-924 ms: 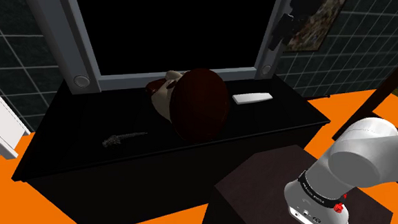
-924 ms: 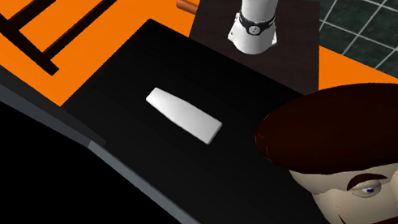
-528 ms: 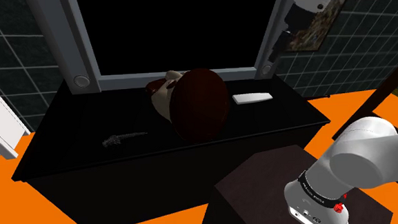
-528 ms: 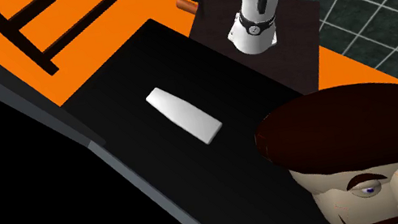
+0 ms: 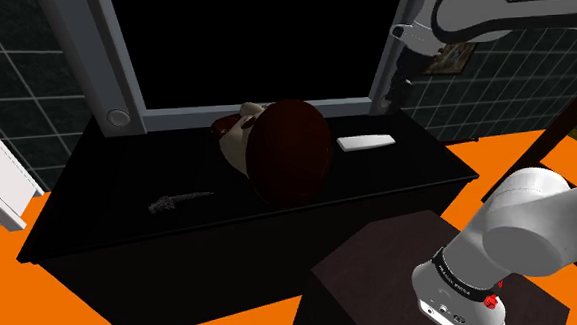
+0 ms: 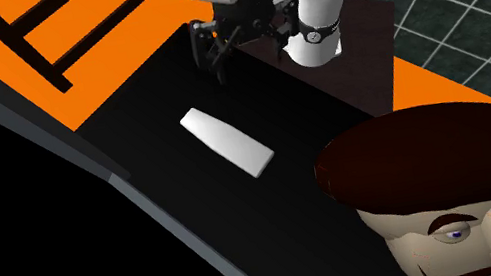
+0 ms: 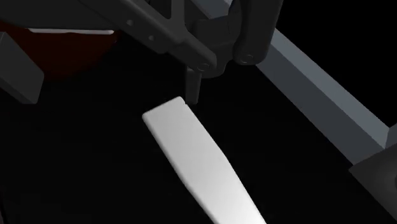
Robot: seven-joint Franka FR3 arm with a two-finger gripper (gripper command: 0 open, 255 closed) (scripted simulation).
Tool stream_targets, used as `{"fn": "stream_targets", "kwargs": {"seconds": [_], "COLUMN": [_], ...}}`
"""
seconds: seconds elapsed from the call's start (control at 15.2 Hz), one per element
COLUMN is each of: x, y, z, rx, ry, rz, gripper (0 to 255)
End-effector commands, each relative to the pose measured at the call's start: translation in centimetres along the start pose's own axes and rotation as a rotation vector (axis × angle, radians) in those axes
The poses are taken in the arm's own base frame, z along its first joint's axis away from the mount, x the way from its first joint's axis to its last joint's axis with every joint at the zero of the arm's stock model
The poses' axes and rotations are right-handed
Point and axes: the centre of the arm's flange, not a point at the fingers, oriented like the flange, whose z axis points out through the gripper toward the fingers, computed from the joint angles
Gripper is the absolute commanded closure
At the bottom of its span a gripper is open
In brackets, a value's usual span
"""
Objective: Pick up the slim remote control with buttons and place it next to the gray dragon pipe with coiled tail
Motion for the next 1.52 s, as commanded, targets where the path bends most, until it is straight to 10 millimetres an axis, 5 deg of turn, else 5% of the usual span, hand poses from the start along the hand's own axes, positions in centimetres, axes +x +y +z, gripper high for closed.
{"fn": "stream_targets", "kwargs": {"seconds": [0.0, 0.66, 1.12, 1.45], "x": [-0.1, 0.9, 0.5, 0.5], "y": [1.3, 7.8, 7.6, 7.6], "z": [2.4, 13.9, 17.6, 17.9], "rx": [0.011, 0.066, 0.066, 0.066], "ry": [-0.016, -0.098, -0.098, -0.098], "rz": [-0.101, -0.554, -0.554, -0.554], "gripper": [0, 0, 0, 0]}}
